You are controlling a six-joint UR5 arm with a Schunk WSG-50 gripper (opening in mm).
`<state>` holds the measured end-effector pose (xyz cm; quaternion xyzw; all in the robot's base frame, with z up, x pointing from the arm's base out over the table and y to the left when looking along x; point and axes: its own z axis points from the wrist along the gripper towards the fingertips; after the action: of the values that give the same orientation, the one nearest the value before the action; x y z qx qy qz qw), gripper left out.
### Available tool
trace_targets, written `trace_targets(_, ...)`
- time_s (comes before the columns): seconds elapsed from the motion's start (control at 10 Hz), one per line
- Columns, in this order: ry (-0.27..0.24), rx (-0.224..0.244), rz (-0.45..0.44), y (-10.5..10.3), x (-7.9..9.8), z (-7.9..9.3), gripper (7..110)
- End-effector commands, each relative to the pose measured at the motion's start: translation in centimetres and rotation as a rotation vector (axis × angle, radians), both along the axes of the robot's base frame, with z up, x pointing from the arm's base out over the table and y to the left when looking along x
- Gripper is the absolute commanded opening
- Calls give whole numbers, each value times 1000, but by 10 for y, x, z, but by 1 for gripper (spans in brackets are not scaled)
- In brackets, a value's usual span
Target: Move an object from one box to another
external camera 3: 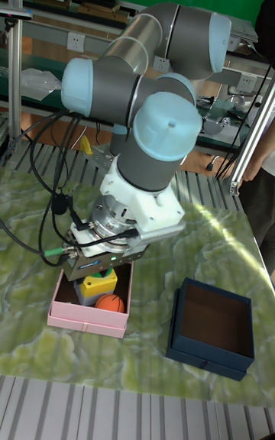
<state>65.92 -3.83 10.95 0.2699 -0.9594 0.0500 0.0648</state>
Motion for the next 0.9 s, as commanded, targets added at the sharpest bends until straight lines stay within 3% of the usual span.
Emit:
trace_targets(0.0,-154,132,-155,70,52,23,22)
trace_targets(0.1,-230,145,-223,85,70,33,22)
trace_targets(0.2,-272,148,-286,97,79,41,22)
trace_targets(0.4,-315,116,-350,101,86,49,22)
trace_targets(0.5,-314,145,-369,108,88,48,7)
trace_targets(0.8,-345,135,-404,102,94,49,7)
